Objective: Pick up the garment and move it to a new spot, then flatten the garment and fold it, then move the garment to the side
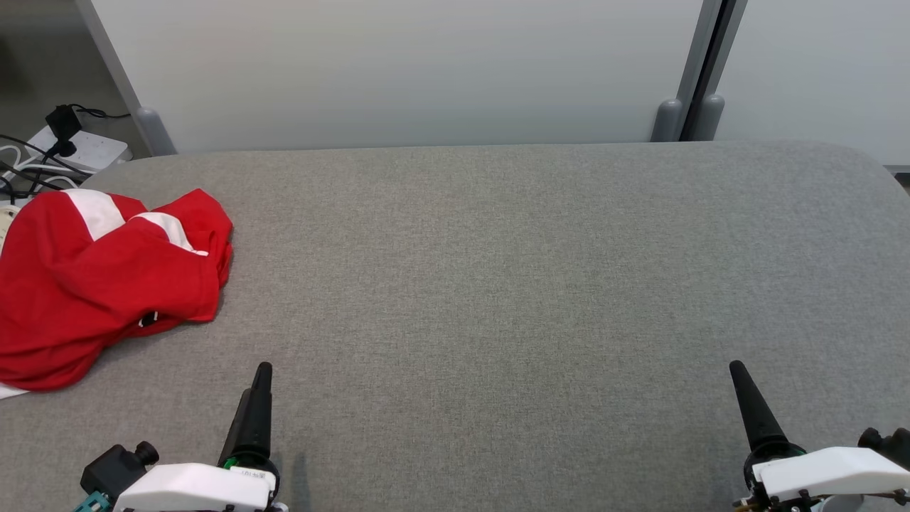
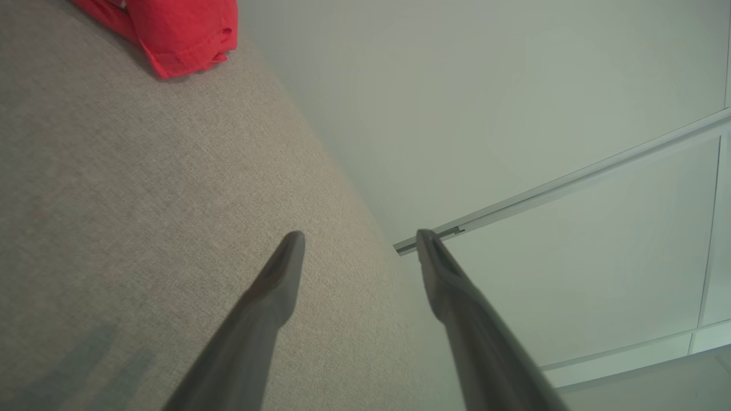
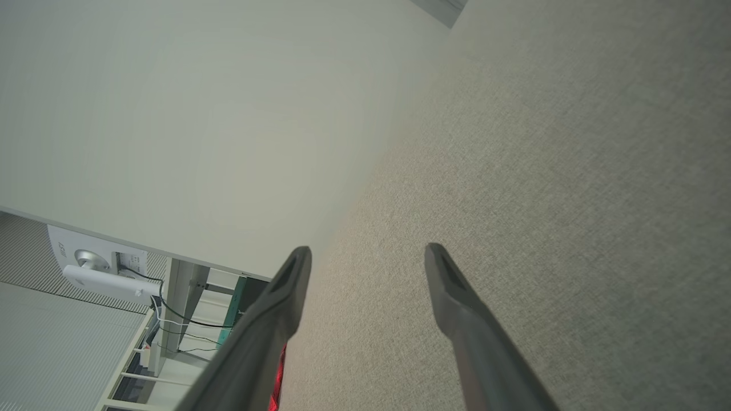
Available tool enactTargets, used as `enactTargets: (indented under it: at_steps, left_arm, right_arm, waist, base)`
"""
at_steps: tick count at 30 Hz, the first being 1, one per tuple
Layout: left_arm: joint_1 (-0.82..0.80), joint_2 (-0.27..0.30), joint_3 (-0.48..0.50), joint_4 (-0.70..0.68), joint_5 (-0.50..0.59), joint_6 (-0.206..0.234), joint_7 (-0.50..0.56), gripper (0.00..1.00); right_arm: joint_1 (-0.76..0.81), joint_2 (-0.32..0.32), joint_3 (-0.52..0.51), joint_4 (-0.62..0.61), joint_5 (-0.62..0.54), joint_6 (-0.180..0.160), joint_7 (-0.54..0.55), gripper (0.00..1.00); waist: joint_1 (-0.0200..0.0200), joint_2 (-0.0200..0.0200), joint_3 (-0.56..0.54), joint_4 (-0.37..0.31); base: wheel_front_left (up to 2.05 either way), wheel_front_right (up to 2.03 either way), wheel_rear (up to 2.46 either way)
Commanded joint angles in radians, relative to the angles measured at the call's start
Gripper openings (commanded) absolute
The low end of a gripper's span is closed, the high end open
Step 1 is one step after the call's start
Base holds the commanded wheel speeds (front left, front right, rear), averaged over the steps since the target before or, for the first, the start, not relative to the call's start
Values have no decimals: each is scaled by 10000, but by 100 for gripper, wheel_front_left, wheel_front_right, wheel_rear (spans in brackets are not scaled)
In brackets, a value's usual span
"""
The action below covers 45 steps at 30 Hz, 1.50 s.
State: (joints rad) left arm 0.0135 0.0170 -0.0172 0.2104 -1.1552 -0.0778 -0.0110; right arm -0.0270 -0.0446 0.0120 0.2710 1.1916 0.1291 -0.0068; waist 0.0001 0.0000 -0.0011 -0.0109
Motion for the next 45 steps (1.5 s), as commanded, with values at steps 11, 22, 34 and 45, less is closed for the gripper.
enactTargets:
  at_steps: [11,22,34,45]
  left_arm:
    - [-560,155,-375,-534,2313,548,-393,100]
    - [-591,244,-769,-637,3624,930,-715,100]
    - [-628,242,-955,-725,4993,1121,-1066,100]
    - [-574,247,-1010,-872,6202,1286,-1388,100]
  right_arm:
    - [-445,-224,358,-534,-1863,7,-434,100]
    - [-475,-240,572,-723,-3059,8,-756,100]
    - [-514,-308,859,-835,-4372,9,-1108,100]
    - [-537,-328,959,-982,-5364,11,-1430,100]
  waist:
    - [-1,0,-5,-53]
    - [-1,0,-41,-71]
    - [-1,0,-159,-110]
    - [-1,0,-259,-161]
  base:
    - [0,0,0]
    - [0,0,0]
    - [0,0,0]
    - [0,0,0]
